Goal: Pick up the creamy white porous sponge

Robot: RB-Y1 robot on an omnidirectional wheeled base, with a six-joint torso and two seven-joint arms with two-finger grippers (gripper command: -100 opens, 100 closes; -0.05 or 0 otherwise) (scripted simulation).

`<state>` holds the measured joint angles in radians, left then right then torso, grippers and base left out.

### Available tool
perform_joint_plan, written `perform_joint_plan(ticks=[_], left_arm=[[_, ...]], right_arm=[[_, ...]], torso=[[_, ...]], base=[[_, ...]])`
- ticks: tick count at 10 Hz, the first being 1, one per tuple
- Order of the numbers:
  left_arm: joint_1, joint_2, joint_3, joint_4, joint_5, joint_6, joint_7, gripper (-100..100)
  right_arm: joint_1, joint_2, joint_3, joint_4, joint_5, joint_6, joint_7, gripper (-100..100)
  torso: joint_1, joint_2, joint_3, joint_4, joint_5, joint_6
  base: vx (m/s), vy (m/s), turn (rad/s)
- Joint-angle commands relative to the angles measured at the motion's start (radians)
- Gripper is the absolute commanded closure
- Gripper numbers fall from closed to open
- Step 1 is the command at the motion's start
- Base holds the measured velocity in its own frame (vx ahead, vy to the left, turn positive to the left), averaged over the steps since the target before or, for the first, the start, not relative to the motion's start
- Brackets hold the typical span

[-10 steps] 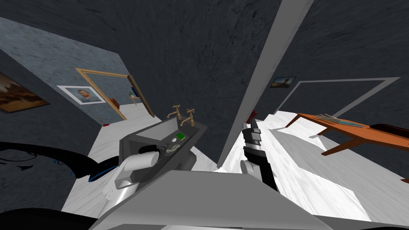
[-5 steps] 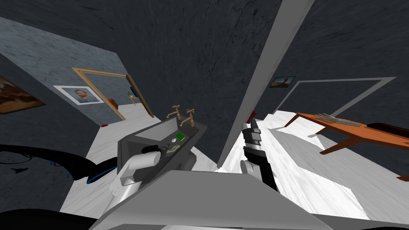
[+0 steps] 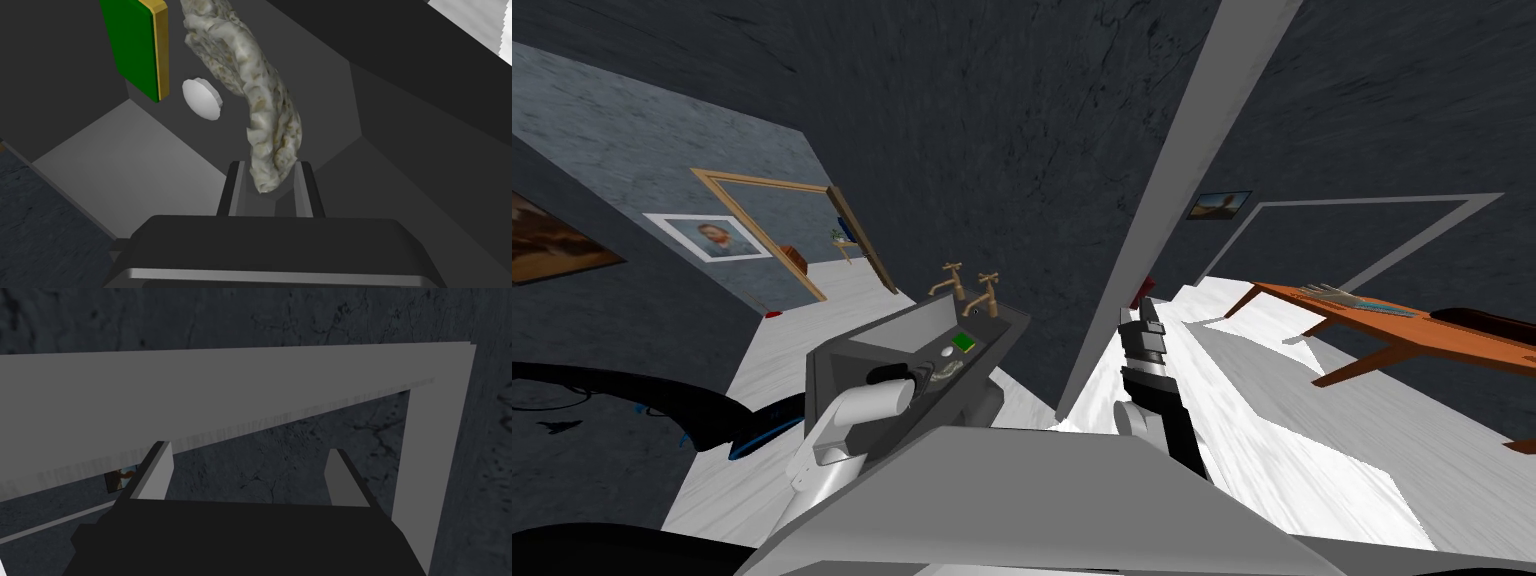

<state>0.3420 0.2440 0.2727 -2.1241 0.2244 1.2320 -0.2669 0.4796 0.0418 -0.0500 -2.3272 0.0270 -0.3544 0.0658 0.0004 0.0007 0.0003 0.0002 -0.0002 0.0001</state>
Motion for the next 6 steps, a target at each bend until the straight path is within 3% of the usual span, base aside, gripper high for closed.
perform_joint_plan(ticks=[1,2,4,5,6], left_arm=[[0.000,0.000,0.000,0.000,0.000,0.000,0.000,0],[0.007,0.001,0.006,-0.033,0.008,0.027,-0.001,100],[0.016,0.002,0.012,-0.068,0.015,0.054,-0.002,100],[0.012,0.002,0.010,-0.055,0.012,0.043,-0.001,100],[0.012,0.002,0.011,-0.057,0.012,0.046,-0.002,0]], right_arm=[[0.000,0.000,0.000,0.000,0.000,0.000,0.000,0],[0.000,0.000,0.000,0.000,0.000,0.000,0.000,0],[0.000,0.000,0.000,0.000,0.000,0.000,0.000,0],[0.000,0.000,0.000,0.000,0.000,0.000,0.000,0],[0.000,0.000,0.000,0.000,0.000,0.000,0.000,0]], torso=[[0.000,0.000,0.000,0.000,0.000,0.000],[0.000,0.000,0.000,0.000,0.000,0.000],[-0.002,0.001,0.001,0.000,-0.001,0.000],[-0.002,0.002,0.001,0.001,-0.001,0.000],[-0.001,0.001,0.001,0.000,-0.001,0.000]], base=[[0.000,0.000,0.000],[-0.007,-0.008,0.022],[-0.010,-0.014,0.023],[-0.005,-0.006,0.004],[0.000,0.000,0.000]])
